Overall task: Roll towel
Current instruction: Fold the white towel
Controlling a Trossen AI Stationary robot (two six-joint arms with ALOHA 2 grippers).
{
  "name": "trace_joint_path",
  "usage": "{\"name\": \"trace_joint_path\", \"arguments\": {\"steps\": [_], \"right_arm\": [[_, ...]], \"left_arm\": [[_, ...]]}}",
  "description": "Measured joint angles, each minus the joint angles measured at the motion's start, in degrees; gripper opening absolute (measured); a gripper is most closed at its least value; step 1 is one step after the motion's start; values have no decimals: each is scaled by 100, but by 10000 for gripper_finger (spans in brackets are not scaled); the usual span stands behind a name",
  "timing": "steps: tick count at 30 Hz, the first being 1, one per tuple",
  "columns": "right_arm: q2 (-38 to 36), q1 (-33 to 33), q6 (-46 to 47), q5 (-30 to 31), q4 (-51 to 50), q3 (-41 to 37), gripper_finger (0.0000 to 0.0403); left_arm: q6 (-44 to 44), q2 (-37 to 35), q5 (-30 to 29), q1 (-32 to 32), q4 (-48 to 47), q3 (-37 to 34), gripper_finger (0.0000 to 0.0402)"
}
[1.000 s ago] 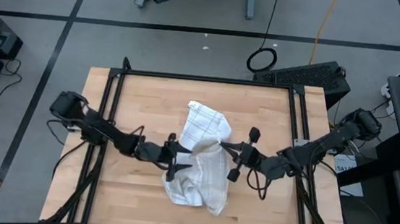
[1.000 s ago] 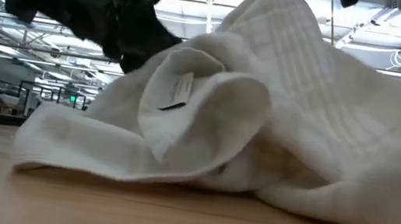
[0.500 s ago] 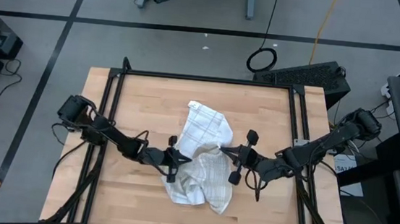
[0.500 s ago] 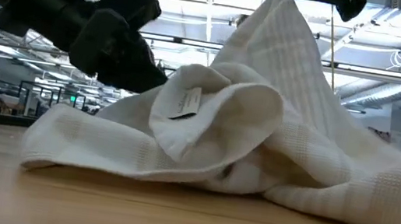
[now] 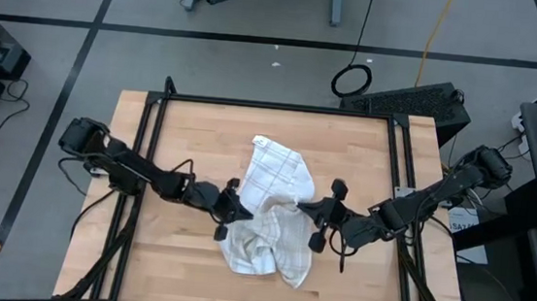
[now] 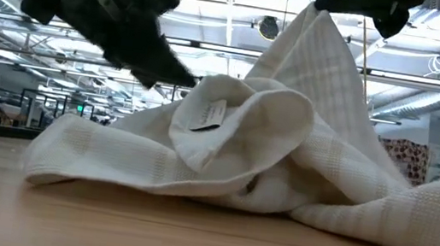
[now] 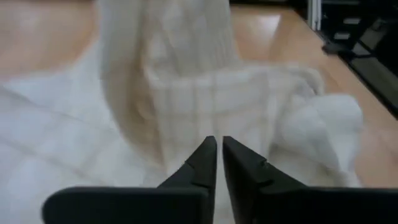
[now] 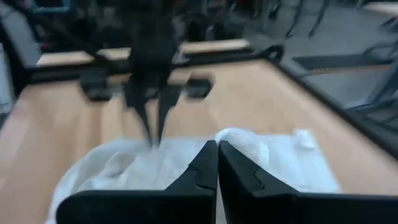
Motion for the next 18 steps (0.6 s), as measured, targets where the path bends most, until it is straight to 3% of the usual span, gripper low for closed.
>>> {"name": "trace_joint_path", "arguments": {"steps": [3,8,13,18], "right_arm": [[-37,10,-630,336,584,0,0],[-272,160,-1845,365,1625,0,0],[-503,379,-2383,367,1903,0,0],[-577,450,-2397,382,1922,2,0]], "left_arm": [[-335,369,-311,-131,-223,-2,79],[-405,839,-393,-406,51,-2,124],[-394,818,-817,-491,264,-5,134],[-255,788,-837,-440,1137,4,135]]}}
